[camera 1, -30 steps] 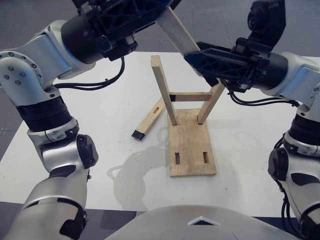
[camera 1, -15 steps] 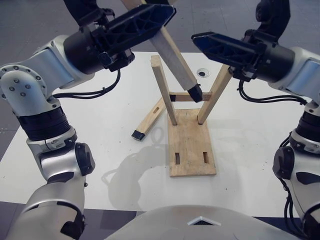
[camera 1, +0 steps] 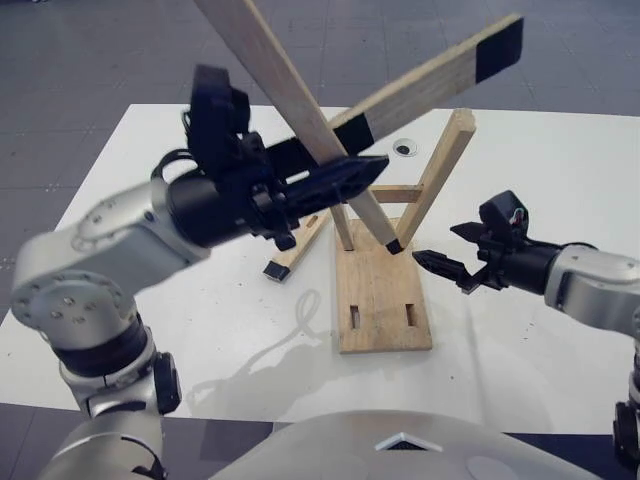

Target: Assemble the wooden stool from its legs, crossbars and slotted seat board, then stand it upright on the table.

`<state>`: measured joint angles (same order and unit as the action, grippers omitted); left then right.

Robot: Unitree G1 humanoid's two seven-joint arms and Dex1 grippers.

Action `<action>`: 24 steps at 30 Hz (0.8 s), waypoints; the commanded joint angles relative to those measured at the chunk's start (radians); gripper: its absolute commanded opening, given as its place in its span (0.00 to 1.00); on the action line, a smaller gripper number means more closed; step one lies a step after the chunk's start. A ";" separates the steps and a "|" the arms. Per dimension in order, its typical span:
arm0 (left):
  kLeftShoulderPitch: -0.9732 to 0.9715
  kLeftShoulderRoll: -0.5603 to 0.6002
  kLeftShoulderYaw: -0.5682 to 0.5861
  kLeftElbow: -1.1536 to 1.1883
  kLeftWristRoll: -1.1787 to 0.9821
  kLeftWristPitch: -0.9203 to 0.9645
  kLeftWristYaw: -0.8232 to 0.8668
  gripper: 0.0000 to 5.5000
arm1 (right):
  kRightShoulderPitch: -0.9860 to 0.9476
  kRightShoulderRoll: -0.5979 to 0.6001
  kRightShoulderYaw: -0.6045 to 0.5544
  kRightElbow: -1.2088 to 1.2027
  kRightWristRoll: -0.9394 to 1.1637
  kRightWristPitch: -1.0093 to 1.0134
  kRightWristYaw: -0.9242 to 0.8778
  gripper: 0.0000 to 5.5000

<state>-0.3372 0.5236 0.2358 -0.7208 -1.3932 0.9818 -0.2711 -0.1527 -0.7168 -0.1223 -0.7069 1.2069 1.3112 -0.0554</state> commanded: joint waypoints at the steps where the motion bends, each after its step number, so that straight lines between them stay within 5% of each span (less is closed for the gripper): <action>1: 0.227 -0.041 -0.101 -0.068 0.185 -0.105 -0.034 0.37 | 0.106 -0.038 0.046 -0.072 -0.056 0.014 0.010 0.88; 7: 0.425 0.012 -0.198 -0.067 0.431 -0.254 -0.222 0.37 | 0.188 -0.105 0.092 -0.079 -0.163 0.005 0.085 0.88; 16: 0.364 0.050 -0.193 0.001 0.511 -0.313 -0.324 0.37 | 0.187 -0.029 0.209 -0.020 -0.345 -0.033 0.123 0.88; 24: 0.372 0.038 -0.206 0.001 0.528 -0.322 -0.317 0.37 | 0.120 -0.009 0.153 -0.017 -0.382 -0.005 0.165 0.88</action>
<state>0.0375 0.5597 0.0375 -0.7131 -0.8781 0.6693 -0.5930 -0.0138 -0.7235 0.0418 -0.7161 0.8260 1.2824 0.0937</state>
